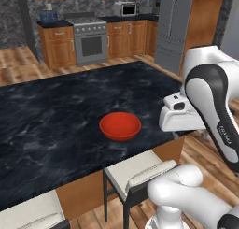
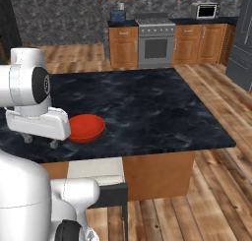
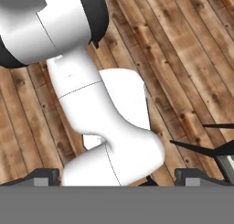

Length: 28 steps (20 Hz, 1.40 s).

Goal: Pick up the bowls from the cabinet and place each bowl in front of a stool on the dining counter.

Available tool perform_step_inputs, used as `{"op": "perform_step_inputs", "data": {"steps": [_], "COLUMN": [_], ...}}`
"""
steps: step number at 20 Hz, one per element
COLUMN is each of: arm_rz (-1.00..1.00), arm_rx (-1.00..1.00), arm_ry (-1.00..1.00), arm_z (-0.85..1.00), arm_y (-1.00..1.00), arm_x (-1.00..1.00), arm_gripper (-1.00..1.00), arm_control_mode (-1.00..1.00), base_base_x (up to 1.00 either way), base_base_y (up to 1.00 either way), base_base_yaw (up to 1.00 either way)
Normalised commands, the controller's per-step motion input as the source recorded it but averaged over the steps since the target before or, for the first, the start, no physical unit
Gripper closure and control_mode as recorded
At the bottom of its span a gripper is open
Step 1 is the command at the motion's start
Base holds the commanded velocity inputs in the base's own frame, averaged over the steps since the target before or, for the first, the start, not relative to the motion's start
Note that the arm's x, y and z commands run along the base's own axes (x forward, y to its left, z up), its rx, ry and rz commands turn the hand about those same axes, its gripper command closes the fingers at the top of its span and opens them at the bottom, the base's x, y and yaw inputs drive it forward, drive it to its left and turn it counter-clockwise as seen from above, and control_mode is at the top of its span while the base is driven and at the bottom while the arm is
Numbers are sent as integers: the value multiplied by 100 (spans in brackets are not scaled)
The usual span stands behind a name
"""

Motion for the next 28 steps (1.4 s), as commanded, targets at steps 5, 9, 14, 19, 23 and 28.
{"op": "perform_step_inputs", "data": {"steps": [5, 9, 14, 19, 23, 28], "arm_rz": [0, 0, 0, 0, 0, 0], "arm_rx": [0, 0, 0, 0, 0, 0], "arm_ry": [0, 0, 0, 0, 0, 0], "arm_z": [0, 0, 0, 0, 0, 0], "arm_y": [-2, 0, 0, 0, 0, 0], "arm_x": [-3, 0, 0, 0, 0, 0], "arm_gripper": [-100, -100, -100, -100, -100, -100], "arm_control_mode": [100, 100, 100, 100, 100, 100], "base_base_x": [0, 0, -15, -25, 13, 24], "base_base_y": [-3, -79, -100, -100, -100, -100], "base_base_yaw": [0, 2, 6, 2, 4, 19]}}
